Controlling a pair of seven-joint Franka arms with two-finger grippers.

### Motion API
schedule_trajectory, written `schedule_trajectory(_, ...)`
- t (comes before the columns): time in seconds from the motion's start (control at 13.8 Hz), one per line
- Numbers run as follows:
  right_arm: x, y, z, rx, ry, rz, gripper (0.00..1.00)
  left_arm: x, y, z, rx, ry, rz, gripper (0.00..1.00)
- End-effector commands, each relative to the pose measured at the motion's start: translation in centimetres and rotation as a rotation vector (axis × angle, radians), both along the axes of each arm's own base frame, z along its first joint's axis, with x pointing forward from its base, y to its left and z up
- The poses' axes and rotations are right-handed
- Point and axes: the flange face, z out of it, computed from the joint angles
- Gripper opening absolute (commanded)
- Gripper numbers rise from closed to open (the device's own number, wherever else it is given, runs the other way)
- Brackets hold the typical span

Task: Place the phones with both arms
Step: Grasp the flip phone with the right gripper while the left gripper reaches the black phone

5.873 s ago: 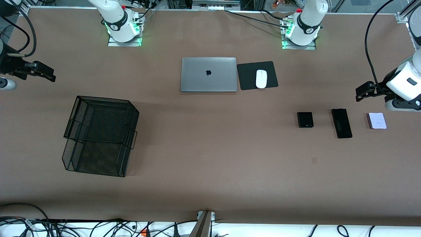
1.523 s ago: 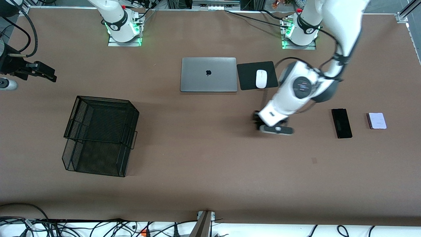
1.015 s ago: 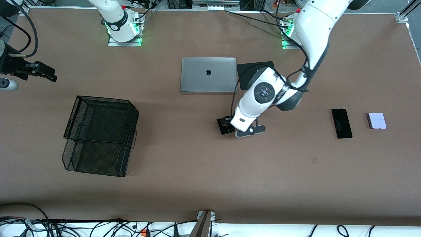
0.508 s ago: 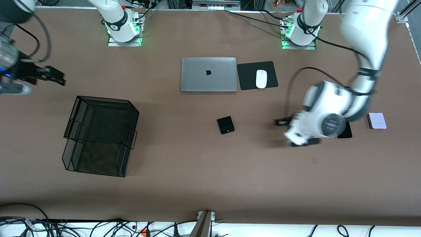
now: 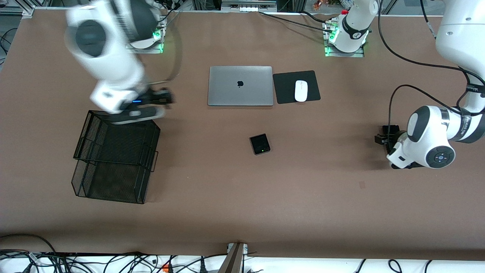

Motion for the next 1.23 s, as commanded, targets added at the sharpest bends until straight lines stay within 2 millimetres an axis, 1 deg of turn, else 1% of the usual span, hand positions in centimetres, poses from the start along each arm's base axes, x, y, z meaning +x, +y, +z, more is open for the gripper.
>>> schedule_trajectory(0.0, -1.3, 12.5, -3.8, 0.012, -0.040, -0.016, 1.00, -1.2, 5.1, -2.3, -0.076, -0.054, -0.063, 1.00)
schedule_trajectory(0.07, -1.4, 16.2, -5.3, 0.020, -0.050, -0.025, 1.00, -1.6, 5.5, -2.7, -0.090, -0.076, -0.064, 1.00)
schedule_trajectory(0.15, -1.9, 19.9, -6.7, 0.032, -0.062, -0.014, 1.00, -2.2, 5.2, -3.4, -0.096, -0.079, -0.069, 1.00)
schedule_trajectory(0.22, -2.2, 22.9, -8.4, 0.047, -0.073, -0.006, 1.00, -2.2, 5.1, -3.8, -0.102, -0.095, -0.074, 1.00)
schedule_trajectory(0.29, -3.1, 25.5, -10.0, 0.055, -0.079, 0.022, 1.00, -2.6, 5.2, -4.7, -0.110, -0.113, -0.077, 1.00)
schedule_trajectory(0.36, -3.3, 26.6, -11.8, 0.069, -0.091, 0.035, 1.00, -3.0, 6.0, -5.2, -0.118, -0.143, -0.068, 1.00)
schedule_trajectory(0.44, -3.4, 27.4, -13.7, 0.086, -0.106, 0.053, 1.00, -3.6, 6.9, -5.7, -0.122, -0.161, -0.053, 1.00)
schedule_trajectory(0.51, -3.1, 27.8, -16.0, 0.091, -0.118, 0.065, 1.00, -3.9, 6.9, -6.0, -0.127, -0.161, -0.048, 1.00)
schedule_trajectory(0.58, -2.8, 28.0, -18.1, 0.100, -0.132, 0.100, 1.00, -3.8, 6.5, -5.8, -0.132, -0.164, -0.048, 1.00)
schedule_trajectory(0.73, -1.6, 27.7, -21.4, 0.108, -0.165, 0.185, 1.00, -3.6, 6.1, -5.7, -0.140, -0.167, -0.054, 1.00)
schedule_trajectory(0.87, -1.5, 27.8, -23.5, 0.096, -0.192, 0.224, 1.00, -3.5, 5.8, -5.6, -0.144, -0.170, -0.057, 1.00)
schedule_trajectory(1.02, -1.4, 27.7, -25.0, 0.090, -0.206, 0.234, 1.00, -3.3, 5.0, -5.3, -0.177, -0.173, -0.040, 1.00)
schedule_trajectory(1.16, -1.4, 27.8, -26.6, 0.097, -0.216, 0.236, 1.00, -3.4, 5.4, -5.4, -0.186, -0.174, -0.042, 1.00)
